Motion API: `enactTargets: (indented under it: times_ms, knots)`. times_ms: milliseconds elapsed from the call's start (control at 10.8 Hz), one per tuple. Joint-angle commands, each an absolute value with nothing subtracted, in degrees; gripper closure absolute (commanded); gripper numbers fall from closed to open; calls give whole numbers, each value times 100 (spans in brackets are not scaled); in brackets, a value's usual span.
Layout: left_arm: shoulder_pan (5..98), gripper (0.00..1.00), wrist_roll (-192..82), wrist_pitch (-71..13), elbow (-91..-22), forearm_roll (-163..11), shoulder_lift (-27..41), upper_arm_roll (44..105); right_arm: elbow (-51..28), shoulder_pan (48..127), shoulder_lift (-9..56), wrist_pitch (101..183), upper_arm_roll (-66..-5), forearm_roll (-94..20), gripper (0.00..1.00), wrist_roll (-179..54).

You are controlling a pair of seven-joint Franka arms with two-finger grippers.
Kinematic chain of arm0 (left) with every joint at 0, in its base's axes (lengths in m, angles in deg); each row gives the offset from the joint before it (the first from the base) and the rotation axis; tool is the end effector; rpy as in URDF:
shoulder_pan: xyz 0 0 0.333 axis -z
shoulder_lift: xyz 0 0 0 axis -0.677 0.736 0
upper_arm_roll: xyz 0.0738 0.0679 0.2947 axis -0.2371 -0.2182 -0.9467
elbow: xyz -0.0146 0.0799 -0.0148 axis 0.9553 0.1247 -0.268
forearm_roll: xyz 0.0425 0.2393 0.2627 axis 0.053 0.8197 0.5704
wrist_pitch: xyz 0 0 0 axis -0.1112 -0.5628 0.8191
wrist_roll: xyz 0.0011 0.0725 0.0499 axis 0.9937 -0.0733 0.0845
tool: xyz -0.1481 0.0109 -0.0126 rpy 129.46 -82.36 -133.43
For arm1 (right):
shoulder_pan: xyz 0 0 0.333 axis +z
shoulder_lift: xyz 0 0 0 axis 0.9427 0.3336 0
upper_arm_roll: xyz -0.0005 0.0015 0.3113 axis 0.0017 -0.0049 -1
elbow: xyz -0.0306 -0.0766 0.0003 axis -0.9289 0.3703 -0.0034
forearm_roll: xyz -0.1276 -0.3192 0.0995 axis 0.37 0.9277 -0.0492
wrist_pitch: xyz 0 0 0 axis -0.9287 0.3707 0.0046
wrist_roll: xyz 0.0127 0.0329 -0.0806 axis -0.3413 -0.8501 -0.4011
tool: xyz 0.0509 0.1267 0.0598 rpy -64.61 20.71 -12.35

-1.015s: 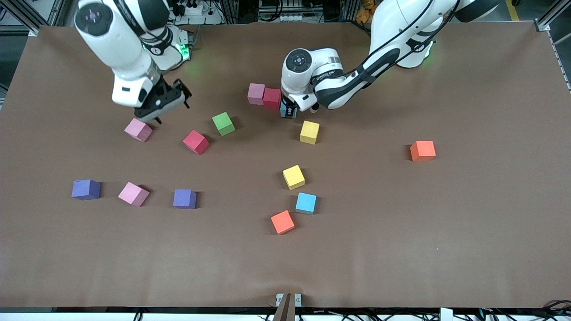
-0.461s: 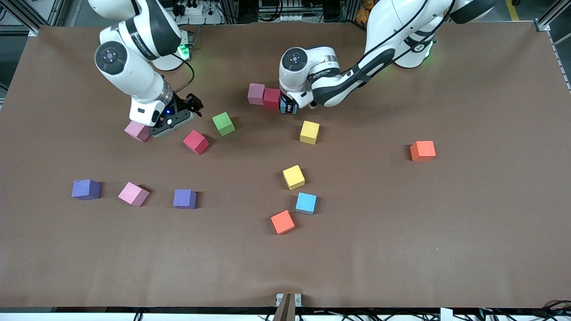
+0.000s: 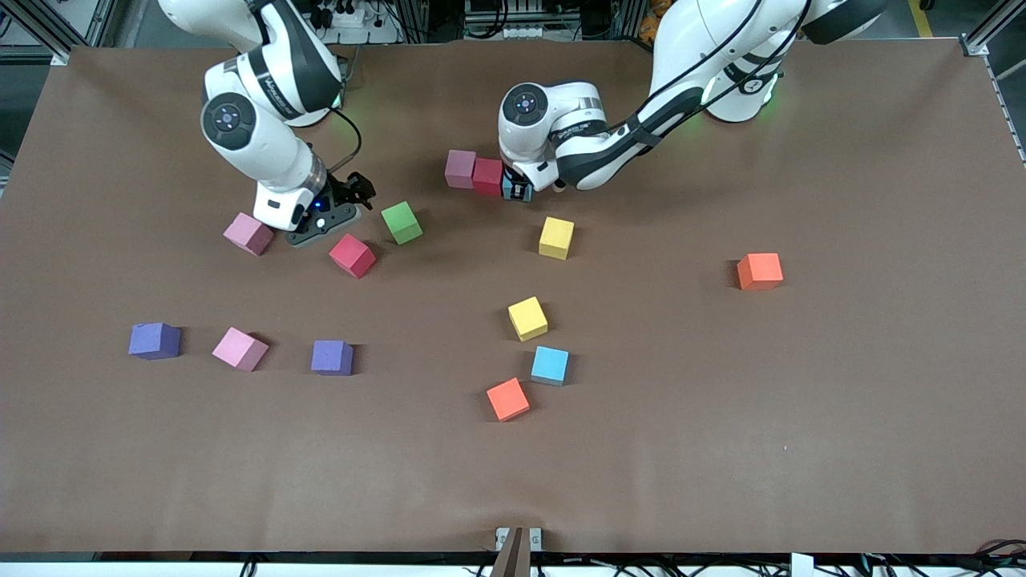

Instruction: Form number 2 with 11 blocks

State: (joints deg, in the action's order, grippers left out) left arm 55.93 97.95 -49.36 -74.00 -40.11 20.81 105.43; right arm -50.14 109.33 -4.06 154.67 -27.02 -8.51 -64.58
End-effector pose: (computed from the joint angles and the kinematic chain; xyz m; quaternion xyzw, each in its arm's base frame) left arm 0.2654 -0.4915 0.1817 -0.7507 -0.6522 0.0905 0.0534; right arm 0.3998 0.1935 0.3149 -0.9780 -0.1939 0.0558 0.0529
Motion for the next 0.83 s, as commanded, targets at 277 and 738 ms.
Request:
enactTargets:
  times_ms: [277,738]
  knots:
    - [5808,100,10860,-4857,-7346,-3943,2084,10498,-4962,11094,-129,15908,-2751,-548,0,-7505]
    - [5826,100,10869,-4857,-7337,-3943,2084,10498,-5023,11164,276,16463,-3155,-274,0,-7277]
